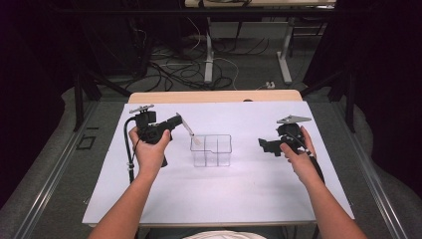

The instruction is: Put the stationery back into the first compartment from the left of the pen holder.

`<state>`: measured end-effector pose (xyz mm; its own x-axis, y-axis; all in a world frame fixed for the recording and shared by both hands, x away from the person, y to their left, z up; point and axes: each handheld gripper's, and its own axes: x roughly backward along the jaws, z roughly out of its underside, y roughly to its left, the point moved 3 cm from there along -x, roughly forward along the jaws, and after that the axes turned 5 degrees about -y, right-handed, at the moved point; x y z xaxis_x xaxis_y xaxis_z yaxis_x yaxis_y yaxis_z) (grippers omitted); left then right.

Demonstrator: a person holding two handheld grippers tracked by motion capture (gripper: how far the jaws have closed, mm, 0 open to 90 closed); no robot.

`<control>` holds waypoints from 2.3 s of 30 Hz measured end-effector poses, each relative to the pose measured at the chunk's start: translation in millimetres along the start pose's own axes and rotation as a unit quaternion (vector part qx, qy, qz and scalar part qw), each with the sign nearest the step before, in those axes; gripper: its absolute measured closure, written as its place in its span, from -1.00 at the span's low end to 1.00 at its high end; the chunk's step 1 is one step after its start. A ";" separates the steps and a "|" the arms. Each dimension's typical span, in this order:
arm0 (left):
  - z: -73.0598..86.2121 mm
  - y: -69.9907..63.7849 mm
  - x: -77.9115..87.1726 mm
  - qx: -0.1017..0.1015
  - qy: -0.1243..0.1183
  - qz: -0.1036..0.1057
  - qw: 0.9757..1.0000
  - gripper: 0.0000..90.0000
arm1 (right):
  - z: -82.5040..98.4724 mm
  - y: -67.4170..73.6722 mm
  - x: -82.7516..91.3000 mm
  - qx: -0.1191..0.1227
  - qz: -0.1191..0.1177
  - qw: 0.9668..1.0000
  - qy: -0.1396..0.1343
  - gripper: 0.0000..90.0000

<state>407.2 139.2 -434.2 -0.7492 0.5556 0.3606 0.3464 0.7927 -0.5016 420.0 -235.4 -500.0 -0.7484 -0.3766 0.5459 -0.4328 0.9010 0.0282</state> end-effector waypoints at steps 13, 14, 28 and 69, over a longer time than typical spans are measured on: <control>12.9 -2.3 -9.4 -0.007 0.026 -0.002 1.000 0.79 | -0.1 0.4 0.2 0.004 -0.002 1.000 0.000 -1.00; 13.5 -2.4 -10.0 -0.008 0.028 -0.003 1.000 0.79 | -0.1 0.5 0.1 0.004 -0.002 1.000 0.000 -1.00; 14.5 -2.2 -11.2 -0.013 0.048 0.005 0.999 0.54 | -0.1 0.9 0.4 0.007 -0.004 1.000 0.001 -1.00; 9.6 84.8 13.5 -0.184 -0.014 -0.121 0.975 -0.64 | 2.1 1.2 -1.1 0.016 -0.005 1.000 0.007 -1.00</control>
<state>421.1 211.5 -479.4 -0.8481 0.3371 0.4087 0.3322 0.9393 -0.0854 419.2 -234.4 -502.4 -0.7376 -0.3821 0.5567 -0.4561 0.8899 0.0064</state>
